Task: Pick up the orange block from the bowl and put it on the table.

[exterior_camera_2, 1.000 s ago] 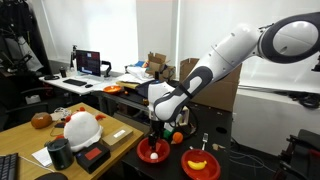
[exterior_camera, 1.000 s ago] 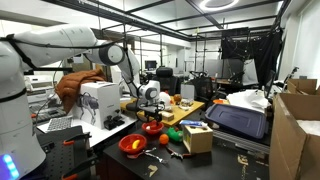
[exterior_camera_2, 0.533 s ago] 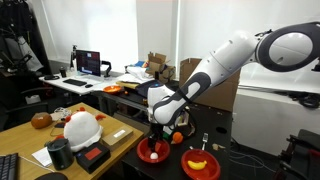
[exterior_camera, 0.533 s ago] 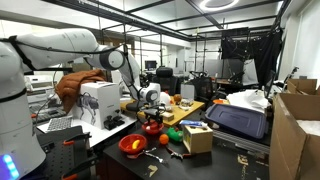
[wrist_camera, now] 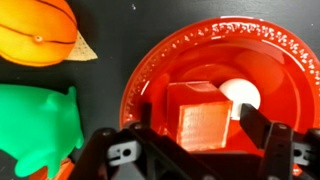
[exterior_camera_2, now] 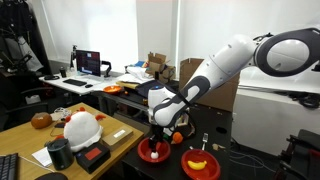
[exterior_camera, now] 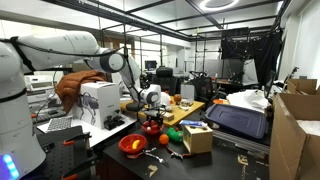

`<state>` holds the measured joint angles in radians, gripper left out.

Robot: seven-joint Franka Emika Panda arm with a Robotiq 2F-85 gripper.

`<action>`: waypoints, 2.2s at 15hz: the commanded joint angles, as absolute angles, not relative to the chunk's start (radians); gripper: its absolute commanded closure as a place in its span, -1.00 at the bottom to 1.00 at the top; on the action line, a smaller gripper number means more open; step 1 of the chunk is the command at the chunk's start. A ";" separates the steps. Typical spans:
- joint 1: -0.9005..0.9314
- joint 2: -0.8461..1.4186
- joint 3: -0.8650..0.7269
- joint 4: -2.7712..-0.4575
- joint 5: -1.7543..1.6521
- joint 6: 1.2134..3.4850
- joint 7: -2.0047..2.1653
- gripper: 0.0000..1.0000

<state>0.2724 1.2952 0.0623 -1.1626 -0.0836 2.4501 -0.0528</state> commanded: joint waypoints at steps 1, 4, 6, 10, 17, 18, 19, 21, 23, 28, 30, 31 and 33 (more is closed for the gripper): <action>0.281 1.310 0.060 -1.141 -0.091 2.445 -0.026 -0.17; 0.282 1.297 0.063 -1.155 -0.082 2.448 -0.031 0.27; 0.281 1.288 0.061 -1.167 -0.082 2.449 -0.029 0.45; 0.252 1.178 0.049 -1.285 -0.084 2.417 -0.041 0.45; 0.183 0.923 0.012 -1.524 -0.103 2.304 -0.075 0.45; 0.169 0.886 0.015 -1.552 -0.103 2.273 -0.080 0.45; 0.155 0.851 0.019 -1.575 -0.101 2.239 -0.087 0.45; 0.135 0.795 0.008 -1.613 -0.109 2.191 -0.088 0.45; 0.121 0.767 -0.013 -1.632 -0.119 2.179 -0.053 0.45; 0.072 0.785 -0.082 -1.630 -0.101 2.245 0.086 0.45; 0.052 0.795 -0.107 -1.630 -0.094 2.270 0.145 0.45; 0.039 0.799 -0.118 -1.631 -0.088 2.277 0.172 0.45; 0.015 0.808 -0.138 -1.635 -0.072 2.294 0.224 0.45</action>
